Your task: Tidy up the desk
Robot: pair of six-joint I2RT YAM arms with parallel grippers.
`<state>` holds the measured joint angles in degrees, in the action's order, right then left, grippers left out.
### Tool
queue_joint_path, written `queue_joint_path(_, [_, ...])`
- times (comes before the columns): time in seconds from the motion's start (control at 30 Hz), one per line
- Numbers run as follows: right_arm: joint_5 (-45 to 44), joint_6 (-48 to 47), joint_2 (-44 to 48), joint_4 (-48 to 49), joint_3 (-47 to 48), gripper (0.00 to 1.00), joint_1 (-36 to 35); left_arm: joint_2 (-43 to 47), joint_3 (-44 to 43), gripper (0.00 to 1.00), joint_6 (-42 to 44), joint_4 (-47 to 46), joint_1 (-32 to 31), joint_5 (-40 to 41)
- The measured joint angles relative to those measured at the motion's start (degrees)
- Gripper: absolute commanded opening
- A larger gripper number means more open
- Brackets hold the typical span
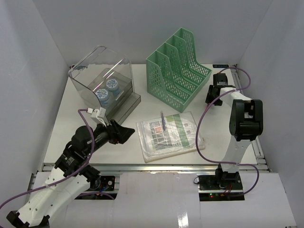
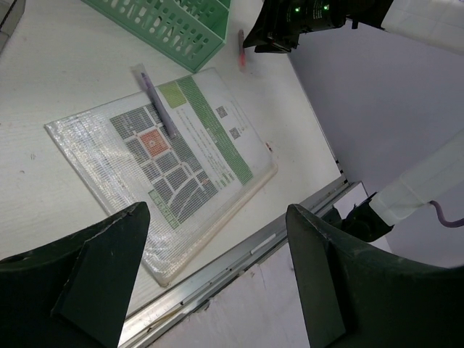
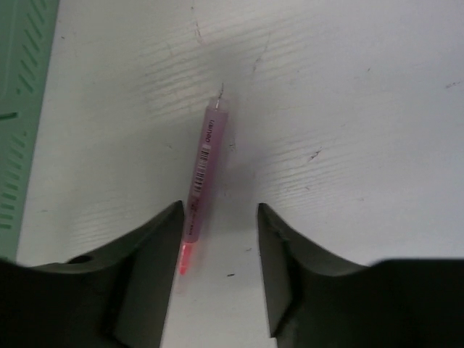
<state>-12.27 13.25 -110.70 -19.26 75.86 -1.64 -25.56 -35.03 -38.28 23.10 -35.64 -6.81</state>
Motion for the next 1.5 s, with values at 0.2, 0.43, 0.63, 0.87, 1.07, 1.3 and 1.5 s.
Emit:
queue_joint_path(0.2, [2.5, 0.21, -1.02, 0.12, 0.52, 0.39, 1.0, 1.14, 1.15, 0.87, -1.52, 1.48, 0.0, 0.0])
queue_joint_path(0.43, [4.85, 0.12, -3.38, 0.53, 1.71, 0.41, 1.36, 1.76, 1.51, 0.87, -2.68, 2.22, 0.0, -0.02])
queue_joint_path(0.63, [7.03, 0.33, -4.32, 1.24, 2.65, 0.24, 3.37, 1.12, 1.55, 0.87, -3.31, 2.19, 0.0, -0.1])
queue_joint_path(0.87, [10.03, -0.32, -4.58, 1.55, 2.74, 0.08, 4.73, -1.49, 3.82, 0.87, -5.4, -1.07, 0.0, -2.93])
queue_joint_path(1.07, [21.27, -5.05, -0.41, 8.6, -4.94, 0.08, 6.08, -10.86, 9.94, 0.88, -8.65, -11.74, -0.02, -8.36])
queue_joint_path(1.3, [50.74, -18.93, 21.77, 12.46, -26.96, 0.08, 4.6, -26.04, 13.49, 0.89, -9.84, -33.39, -2.56, -11.49])
queue_joint_path(1.5, [75.73, -36.84, 30.31, 6.84, -28.29, 0.08, 2.93, -43.43, 9.41, 0.89, -8.38, -49.64, -8.21, -11.16])
